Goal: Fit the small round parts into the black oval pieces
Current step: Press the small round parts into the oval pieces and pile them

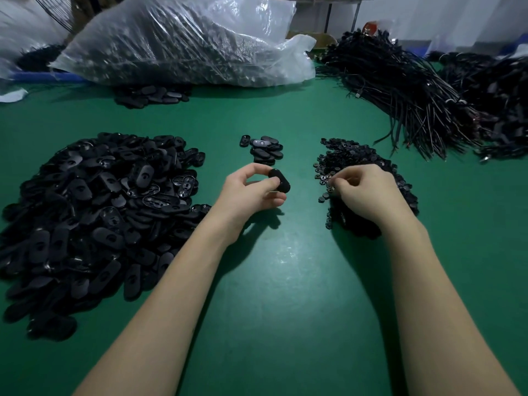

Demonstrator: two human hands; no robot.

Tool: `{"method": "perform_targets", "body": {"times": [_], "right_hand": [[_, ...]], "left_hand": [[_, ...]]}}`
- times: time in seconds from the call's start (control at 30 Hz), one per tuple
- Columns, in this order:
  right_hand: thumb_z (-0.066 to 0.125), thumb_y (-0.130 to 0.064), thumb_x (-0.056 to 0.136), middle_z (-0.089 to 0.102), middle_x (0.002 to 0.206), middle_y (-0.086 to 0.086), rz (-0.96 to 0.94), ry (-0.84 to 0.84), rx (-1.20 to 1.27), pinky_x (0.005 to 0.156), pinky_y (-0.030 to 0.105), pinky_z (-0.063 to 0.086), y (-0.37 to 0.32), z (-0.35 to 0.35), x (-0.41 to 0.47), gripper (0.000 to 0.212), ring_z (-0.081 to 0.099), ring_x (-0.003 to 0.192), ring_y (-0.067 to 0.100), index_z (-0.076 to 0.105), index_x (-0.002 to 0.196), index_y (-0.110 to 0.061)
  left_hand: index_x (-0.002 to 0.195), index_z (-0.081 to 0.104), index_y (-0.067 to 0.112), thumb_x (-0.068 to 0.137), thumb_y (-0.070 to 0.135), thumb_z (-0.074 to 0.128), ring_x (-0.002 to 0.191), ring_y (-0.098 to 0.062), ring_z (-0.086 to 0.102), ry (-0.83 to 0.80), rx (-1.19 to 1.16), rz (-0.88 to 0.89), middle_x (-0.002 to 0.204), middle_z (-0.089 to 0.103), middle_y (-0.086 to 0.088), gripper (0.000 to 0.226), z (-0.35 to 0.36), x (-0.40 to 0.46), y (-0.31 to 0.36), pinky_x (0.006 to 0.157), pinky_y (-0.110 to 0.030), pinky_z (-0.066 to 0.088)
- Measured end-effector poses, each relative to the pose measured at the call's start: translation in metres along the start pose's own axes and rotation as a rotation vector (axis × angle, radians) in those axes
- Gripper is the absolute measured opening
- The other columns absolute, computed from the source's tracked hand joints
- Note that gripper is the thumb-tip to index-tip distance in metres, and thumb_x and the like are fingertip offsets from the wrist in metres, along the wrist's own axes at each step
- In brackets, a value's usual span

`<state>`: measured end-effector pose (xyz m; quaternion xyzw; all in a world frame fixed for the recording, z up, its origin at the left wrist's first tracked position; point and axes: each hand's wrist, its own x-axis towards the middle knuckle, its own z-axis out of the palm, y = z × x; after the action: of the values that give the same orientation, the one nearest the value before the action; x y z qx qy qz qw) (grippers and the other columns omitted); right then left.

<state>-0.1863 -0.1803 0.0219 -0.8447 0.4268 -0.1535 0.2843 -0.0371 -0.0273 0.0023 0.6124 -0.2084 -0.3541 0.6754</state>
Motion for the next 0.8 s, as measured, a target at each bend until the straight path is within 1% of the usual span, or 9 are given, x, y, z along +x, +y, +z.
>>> {"method": "perform_targets", "body": {"times": [0.1, 0.17, 0.23, 0.33, 0.5, 0.6, 0.67, 0.73, 0.8], "right_hand": [[0.066, -0.032, 0.094, 0.074, 0.096, -0.012, -0.017, -0.045, 0.003, 0.086, 0.037, 0.057, 0.003, -0.002, -0.001, 0.013, 0.066, 0.092, 0.014, 0.076, 0.091, -0.039], [0.068, -0.03, 0.091, 0.072, 0.087, -0.015, -0.053, -0.078, -0.011, 0.083, 0.034, 0.056, 0.002, -0.003, -0.001, 0.014, 0.065, 0.086, 0.009, 0.077, 0.09, -0.041], [0.069, -0.029, 0.091, 0.069, 0.078, -0.013, -0.065, -0.117, -0.033, 0.078, 0.034, 0.056, 0.001, -0.003, 0.0, 0.017, 0.063, 0.077, 0.008, 0.077, 0.087, -0.043], [0.072, -0.027, 0.09, 0.068, 0.075, -0.011, -0.055, -0.131, -0.048, 0.076, 0.034, 0.056, 0.001, -0.001, -0.001, 0.017, 0.063, 0.074, 0.011, 0.078, 0.082, -0.042], [0.079, -0.029, 0.085, 0.07, 0.08, -0.014, -0.042, -0.084, -0.038, 0.08, 0.032, 0.056, 0.001, 0.001, 0.0, 0.01, 0.066, 0.082, 0.008, 0.076, 0.078, -0.036], [0.079, -0.028, 0.086, 0.073, 0.08, -0.015, -0.07, -0.043, 0.131, 0.071, 0.021, 0.048, -0.001, 0.001, 0.0, 0.008, 0.067, 0.08, -0.001, 0.077, 0.081, -0.033], [0.08, -0.026, 0.086, 0.076, 0.081, -0.012, -0.088, -0.033, 0.305, 0.072, 0.019, 0.048, -0.005, 0.001, 0.0, 0.004, 0.068, 0.076, 0.0, 0.078, 0.084, -0.029], [0.081, -0.026, 0.086, 0.078, 0.083, -0.011, -0.091, -0.069, 0.448, 0.069, 0.017, 0.05, -0.012, 0.002, -0.002, 0.003, 0.066, 0.07, -0.002, 0.08, 0.088, -0.027], [0.082, -0.026, 0.086, 0.079, 0.084, -0.01, -0.088, -0.124, 0.528, 0.063, 0.013, 0.051, -0.02, 0.005, -0.005, 0.005, 0.061, 0.069, 0.002, 0.08, 0.091, -0.025]], "left_hand": [[0.102, 0.063, 0.005, 0.096, 0.003, 0.065, 0.077, -0.025, 0.075, 0.016, -0.047, -0.013, 0.094, 0.075, -0.018, 0.007, 0.001, 0.001, 0.0, 0.074, -0.026, 0.062], [0.11, 0.062, 0.001, 0.097, 0.004, 0.063, 0.08, -0.026, 0.076, 0.025, -0.066, -0.019, 0.094, 0.075, -0.019, 0.013, 0.001, 0.002, -0.001, 0.074, -0.025, 0.062], [0.116, 0.06, 0.0, 0.098, 0.006, 0.062, 0.083, -0.027, 0.077, 0.034, -0.068, -0.023, 0.092, 0.076, -0.019, 0.018, 0.001, 0.003, -0.001, 0.076, -0.027, 0.062], [0.117, 0.059, 0.004, 0.1, 0.008, 0.059, 0.085, -0.028, 0.077, 0.047, -0.053, -0.017, 0.082, 0.078, -0.012, 0.017, 0.0, 0.003, -0.001, 0.081, -0.03, 0.062], [0.114, 0.06, 0.004, 0.1, 0.007, 0.06, 0.086, -0.029, 0.077, 0.041, -0.049, -0.018, 0.1, 0.075, -0.02, 0.015, 0.0, 0.002, 0.0, 0.079, -0.03, 0.062], [0.11, 0.061, 0.005, 0.099, 0.008, 0.062, 0.088, -0.029, 0.077, 0.032, -0.085, -0.02, 0.1, 0.074, -0.021, 0.011, 0.001, 0.002, 0.0, 0.078, -0.027, 0.062], [0.109, 0.063, 0.004, 0.098, 0.009, 0.063, 0.089, -0.029, 0.077, 0.025, -0.111, -0.026, 0.097, 0.076, -0.019, 0.012, 0.001, 0.002, 0.0, 0.077, -0.025, 0.061], [0.11, 0.065, 0.001, 0.096, 0.008, 0.065, 0.092, -0.027, 0.076, 0.011, -0.137, -0.033, 0.096, 0.077, -0.017, 0.015, 0.0, 0.002, 0.0, 0.082, -0.025, 0.061], [0.111, 0.067, 0.0, 0.096, 0.007, 0.065, 0.095, -0.027, 0.076, 0.008, -0.159, -0.036, 0.097, 0.077, -0.016, 0.017, -0.001, 0.002, 0.0, 0.089, -0.027, 0.059]]}}
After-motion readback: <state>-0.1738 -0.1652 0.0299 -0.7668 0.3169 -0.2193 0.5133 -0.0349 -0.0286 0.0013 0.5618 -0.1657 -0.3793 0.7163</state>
